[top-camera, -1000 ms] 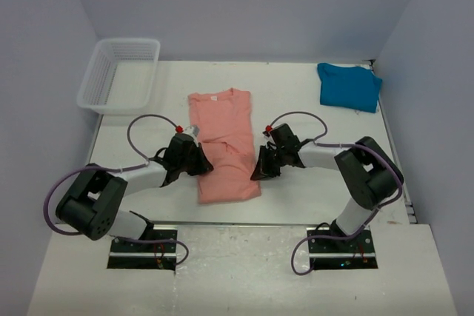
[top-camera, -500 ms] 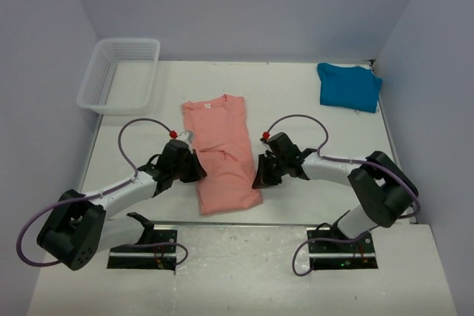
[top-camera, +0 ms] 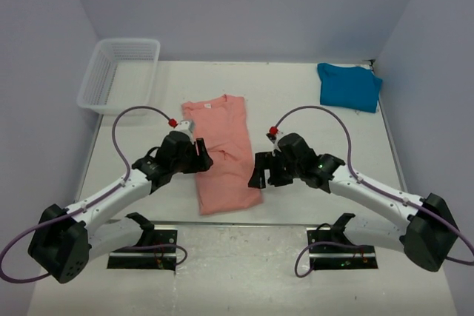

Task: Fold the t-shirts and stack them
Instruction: Fold the folded rectangular tshirt in 1/3 of the way

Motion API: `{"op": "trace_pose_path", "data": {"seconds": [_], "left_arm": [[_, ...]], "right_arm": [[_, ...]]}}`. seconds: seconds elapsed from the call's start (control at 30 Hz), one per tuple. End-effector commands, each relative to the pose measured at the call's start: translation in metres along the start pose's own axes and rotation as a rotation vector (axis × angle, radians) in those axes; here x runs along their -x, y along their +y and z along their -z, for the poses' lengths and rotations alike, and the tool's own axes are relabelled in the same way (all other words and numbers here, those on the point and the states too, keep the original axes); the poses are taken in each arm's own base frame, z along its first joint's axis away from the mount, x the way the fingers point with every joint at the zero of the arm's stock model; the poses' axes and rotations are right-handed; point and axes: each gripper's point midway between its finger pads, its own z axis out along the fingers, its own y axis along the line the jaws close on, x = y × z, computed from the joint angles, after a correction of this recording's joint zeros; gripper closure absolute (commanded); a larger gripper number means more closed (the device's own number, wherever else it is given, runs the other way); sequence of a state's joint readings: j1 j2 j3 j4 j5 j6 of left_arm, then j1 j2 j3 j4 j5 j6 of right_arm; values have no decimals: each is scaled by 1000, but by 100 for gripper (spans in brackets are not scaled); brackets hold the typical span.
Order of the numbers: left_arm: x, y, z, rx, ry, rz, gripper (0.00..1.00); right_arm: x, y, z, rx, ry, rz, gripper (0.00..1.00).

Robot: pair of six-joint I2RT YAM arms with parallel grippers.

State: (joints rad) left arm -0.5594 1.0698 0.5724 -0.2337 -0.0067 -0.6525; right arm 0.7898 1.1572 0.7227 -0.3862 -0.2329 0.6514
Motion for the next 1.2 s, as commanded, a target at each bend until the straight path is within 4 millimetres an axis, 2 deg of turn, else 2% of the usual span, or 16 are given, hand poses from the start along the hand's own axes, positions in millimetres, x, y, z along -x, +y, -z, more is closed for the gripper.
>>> {"op": "trace_pose_path", "data": {"seconds": [0.0,0.03,0.07,0.13,0.3,0.4,0.57,0.77,1.0,1.1,1.17], "left_arm": [[-19,12,10,116,52,34,36],[-30,16,12,145,74,39,35],[-38,13,13,156,77,50,34],[-56,15,19,183,103,77,34],[-82,16,30,222,150,113,34],[-87,14,36,251,150,108,34],[-95,3,42,271,168,99,34],[-108,-7,47,318,205,69,34],[-126,-1,49,378,237,82,33],[-125,2,52,368,216,115,33],[-124,4,54,371,208,124,32]], "right_arm": [[-18,-25,3,-88,23,-26,15],[-20,-28,0,-95,21,-32,8],[-28,-36,-5,-112,36,-41,7],[-38,-46,-16,-119,50,-64,7],[-53,-54,-38,-92,94,-112,7],[-57,-54,-49,-68,102,-125,7],[-67,-62,-57,-78,125,-148,8],[-70,-57,-54,-42,100,-201,13],[-86,-64,-55,-22,102,-250,18],[-101,-67,-61,-7,137,-266,20],[-104,-65,-63,6,147,-272,21]]}}
